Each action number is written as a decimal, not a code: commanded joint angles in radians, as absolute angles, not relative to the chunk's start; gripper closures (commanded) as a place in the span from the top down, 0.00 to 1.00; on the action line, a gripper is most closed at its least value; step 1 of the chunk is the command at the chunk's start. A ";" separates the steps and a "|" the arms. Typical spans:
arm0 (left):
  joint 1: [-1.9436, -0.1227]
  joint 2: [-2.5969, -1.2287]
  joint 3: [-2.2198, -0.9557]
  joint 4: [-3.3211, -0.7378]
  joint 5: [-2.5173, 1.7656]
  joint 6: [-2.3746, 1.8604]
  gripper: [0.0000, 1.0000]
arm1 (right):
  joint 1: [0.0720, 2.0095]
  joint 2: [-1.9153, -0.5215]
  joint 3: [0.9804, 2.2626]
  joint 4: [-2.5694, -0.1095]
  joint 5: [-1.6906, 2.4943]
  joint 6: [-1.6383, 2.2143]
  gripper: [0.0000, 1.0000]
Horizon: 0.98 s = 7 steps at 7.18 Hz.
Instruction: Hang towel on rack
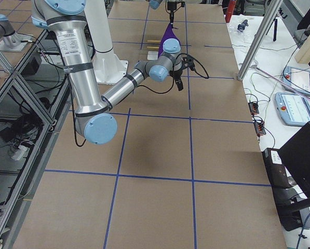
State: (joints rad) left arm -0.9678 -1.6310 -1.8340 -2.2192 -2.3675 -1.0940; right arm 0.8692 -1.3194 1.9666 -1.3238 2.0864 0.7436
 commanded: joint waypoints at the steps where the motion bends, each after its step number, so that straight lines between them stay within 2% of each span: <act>1: -0.968 -1.599 -1.816 -2.220 -2.326 -1.094 1.00 | 0.888 -1.342 1.968 -1.324 2.097 0.742 1.00; 3: -0.968 -1.511 -1.804 -2.300 -2.220 -1.048 1.00 | 0.972 -1.425 1.941 -1.336 2.105 0.726 1.00; 4: -0.992 -1.488 -1.778 -2.310 -2.198 -0.887 1.00 | 1.030 -1.471 1.892 -1.335 2.147 0.686 1.00; 6: -1.165 -1.488 -1.668 -2.301 -2.206 -0.473 1.00 | 1.240 -1.532 1.719 -1.338 2.254 0.392 1.00; 7: -1.249 -1.486 -1.629 -2.295 -2.210 -0.357 1.00 | 1.350 -1.532 1.583 -1.341 2.331 0.192 1.00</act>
State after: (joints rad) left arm -1.1505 -1.4882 -1.6827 -2.3010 -2.2061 -0.5385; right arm 1.2187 -1.5180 1.7267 -1.3375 2.2470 0.4146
